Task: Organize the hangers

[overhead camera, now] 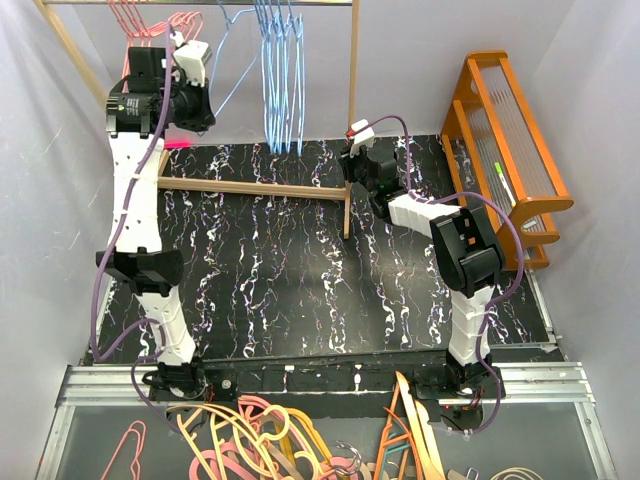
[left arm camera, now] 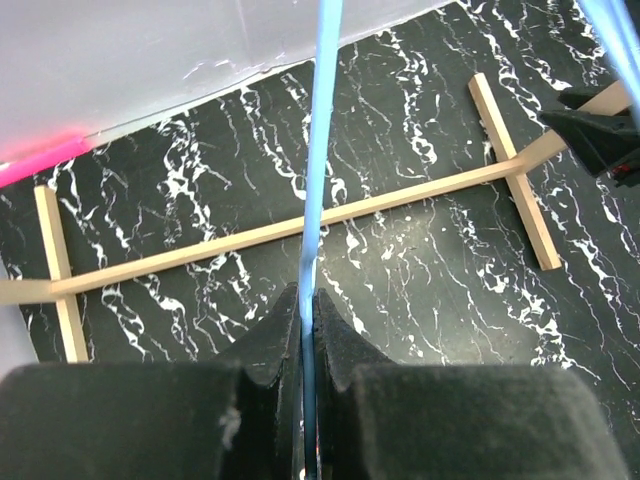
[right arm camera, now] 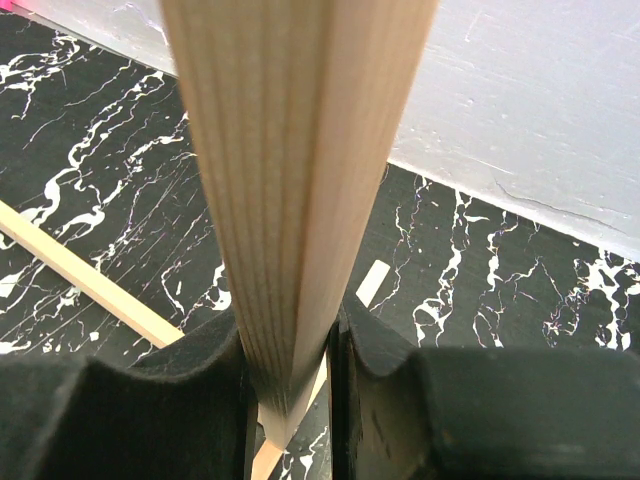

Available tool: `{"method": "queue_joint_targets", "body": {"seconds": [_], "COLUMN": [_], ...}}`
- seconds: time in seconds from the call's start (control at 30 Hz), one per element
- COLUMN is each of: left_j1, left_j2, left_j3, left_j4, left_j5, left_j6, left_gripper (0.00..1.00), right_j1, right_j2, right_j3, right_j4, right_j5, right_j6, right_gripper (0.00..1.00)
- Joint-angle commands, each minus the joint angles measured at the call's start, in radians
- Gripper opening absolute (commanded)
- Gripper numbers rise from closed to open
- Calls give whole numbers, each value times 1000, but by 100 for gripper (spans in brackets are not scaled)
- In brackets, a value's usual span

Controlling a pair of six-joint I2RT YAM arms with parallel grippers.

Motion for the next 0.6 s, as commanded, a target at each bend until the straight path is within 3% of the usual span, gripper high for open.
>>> {"method": "queue_joint_targets", "body": {"seconds": [0.0,0.17,0.2,0.27,0.33,0.4,0.43,0.57], "left_j1": [-77,-142,-146,-147,-146,-137,-124,-20], "left_j2": [14,29,27,16,-5,-31,-47,-144], "left_j3": [66,71,64,40,-6,-59,-90,-206], "left_j4": [32,36,37,42,53,62,62,49], "left_j5": [-43,-79,-98,-147,-251,-349,-375,-355], "left_j6": [8,20,21,33,55,69,72,44], "left_gripper": [0,0,9,38,65,91,96,97], "right_j1": [34,36,36,36,36,34,32,8], "right_j2": [-25,-18,-16,-13,-11,-10,-8,-7], "right_j3": [22,28,31,34,39,43,44,52], "right_j4": [-36,-37,-39,-40,-39,-36,-35,-43], "right_j5": [-107,-105,-111,-120,-120,-104,-101,-121], "right_j6": [-67,-58,-57,-57,-59,-57,-53,-12], "right_gripper": [8,8,18,53,96,98,98,98]}}
